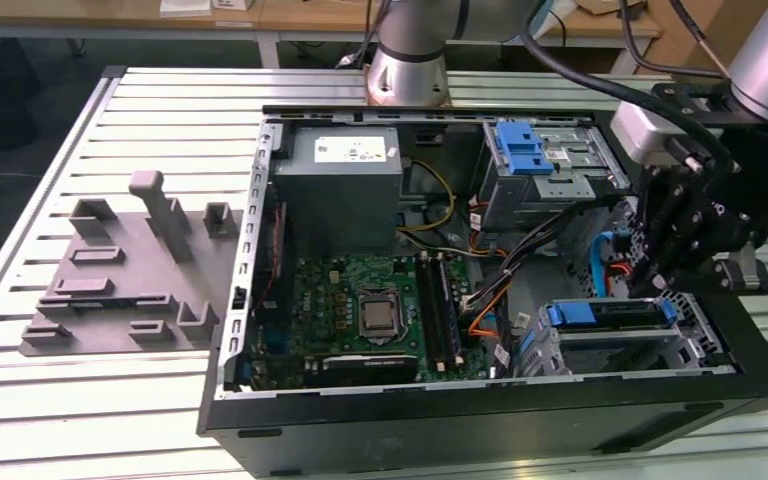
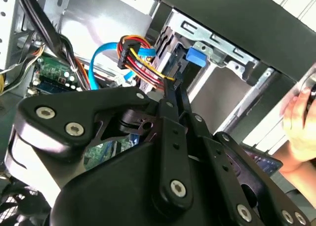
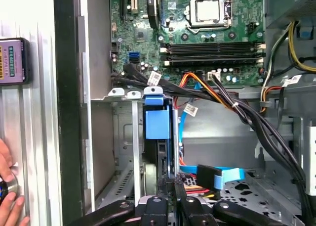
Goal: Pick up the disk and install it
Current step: 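Insert the first disk wire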
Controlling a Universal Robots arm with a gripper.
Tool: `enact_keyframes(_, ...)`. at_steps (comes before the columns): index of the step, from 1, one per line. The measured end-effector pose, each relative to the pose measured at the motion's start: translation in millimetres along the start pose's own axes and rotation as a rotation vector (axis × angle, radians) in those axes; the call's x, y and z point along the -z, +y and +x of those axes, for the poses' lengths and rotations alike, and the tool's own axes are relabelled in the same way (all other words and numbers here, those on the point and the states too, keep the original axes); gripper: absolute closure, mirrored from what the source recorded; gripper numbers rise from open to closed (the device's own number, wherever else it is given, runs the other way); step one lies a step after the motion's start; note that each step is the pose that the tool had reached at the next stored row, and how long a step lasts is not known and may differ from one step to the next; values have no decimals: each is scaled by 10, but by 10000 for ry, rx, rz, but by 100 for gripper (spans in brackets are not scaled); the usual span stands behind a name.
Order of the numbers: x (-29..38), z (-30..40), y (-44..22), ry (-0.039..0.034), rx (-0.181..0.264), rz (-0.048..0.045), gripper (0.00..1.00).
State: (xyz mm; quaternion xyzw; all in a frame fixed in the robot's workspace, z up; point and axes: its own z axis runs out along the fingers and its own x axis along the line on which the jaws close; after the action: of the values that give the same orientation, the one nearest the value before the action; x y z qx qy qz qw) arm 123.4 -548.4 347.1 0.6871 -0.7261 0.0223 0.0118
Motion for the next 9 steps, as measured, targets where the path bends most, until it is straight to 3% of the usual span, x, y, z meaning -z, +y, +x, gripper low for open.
enact_keyframes(9, -69, 8, -7, -7, -24, -14, 84)
